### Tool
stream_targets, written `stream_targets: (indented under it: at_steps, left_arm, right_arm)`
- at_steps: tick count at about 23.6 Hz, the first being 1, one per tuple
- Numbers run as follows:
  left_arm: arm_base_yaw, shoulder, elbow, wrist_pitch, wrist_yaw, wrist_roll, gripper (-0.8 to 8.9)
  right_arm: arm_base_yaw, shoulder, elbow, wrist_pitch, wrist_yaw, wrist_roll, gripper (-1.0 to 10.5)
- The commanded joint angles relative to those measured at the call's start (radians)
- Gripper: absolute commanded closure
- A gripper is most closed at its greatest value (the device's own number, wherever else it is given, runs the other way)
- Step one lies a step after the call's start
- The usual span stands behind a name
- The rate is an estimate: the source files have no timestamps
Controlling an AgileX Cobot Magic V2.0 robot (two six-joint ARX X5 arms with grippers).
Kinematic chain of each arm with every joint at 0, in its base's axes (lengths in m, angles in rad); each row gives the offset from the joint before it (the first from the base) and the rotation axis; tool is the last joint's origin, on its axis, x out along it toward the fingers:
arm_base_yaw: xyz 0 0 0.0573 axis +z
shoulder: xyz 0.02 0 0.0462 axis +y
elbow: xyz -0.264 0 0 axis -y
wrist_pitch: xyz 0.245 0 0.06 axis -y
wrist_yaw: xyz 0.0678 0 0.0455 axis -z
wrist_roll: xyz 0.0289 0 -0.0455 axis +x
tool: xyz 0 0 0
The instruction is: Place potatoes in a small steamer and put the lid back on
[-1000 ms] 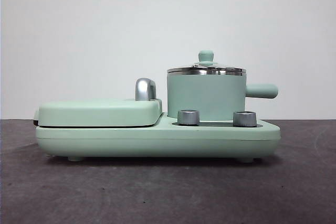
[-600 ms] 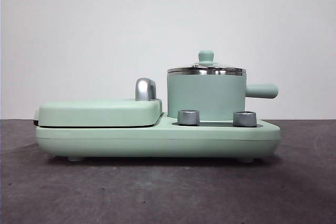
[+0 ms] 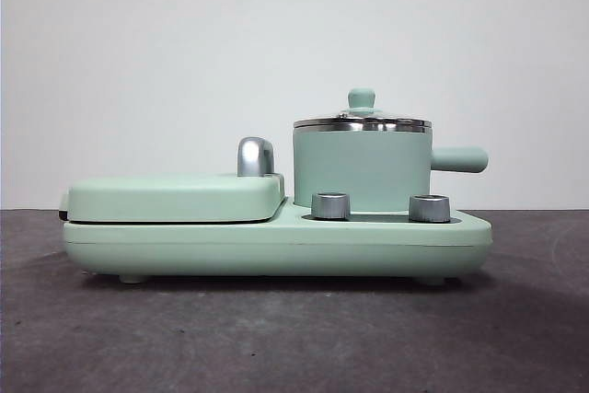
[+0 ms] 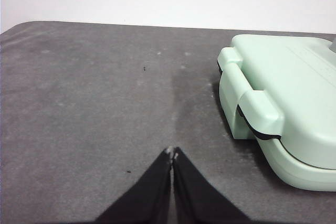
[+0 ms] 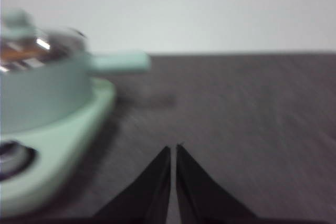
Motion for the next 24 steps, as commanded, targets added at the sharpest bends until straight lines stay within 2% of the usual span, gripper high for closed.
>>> stream_targets:
  at_steps: [1,4,24]
  left_arm:
    - [0.001,-0.002,-0.018,-0.009,-0.001,0.015,8.08]
    - [0.001,-0.002,-0.018,-0.009,-0.001,0.015,8.08]
    - [0.001,-0.002,-0.018,-0.009,-0.001,0.015,8.08]
  right_arm:
    - [-0.006,-0.001,-0.004,-0.047,0.044,-0.027,9.3]
    - [-0.006,-0.001,-0.004,-0.098,0.063,-0.034,9.3]
    - [-0.006,-0.001,-0.004,-0.080,0.075,-0.036,9.3]
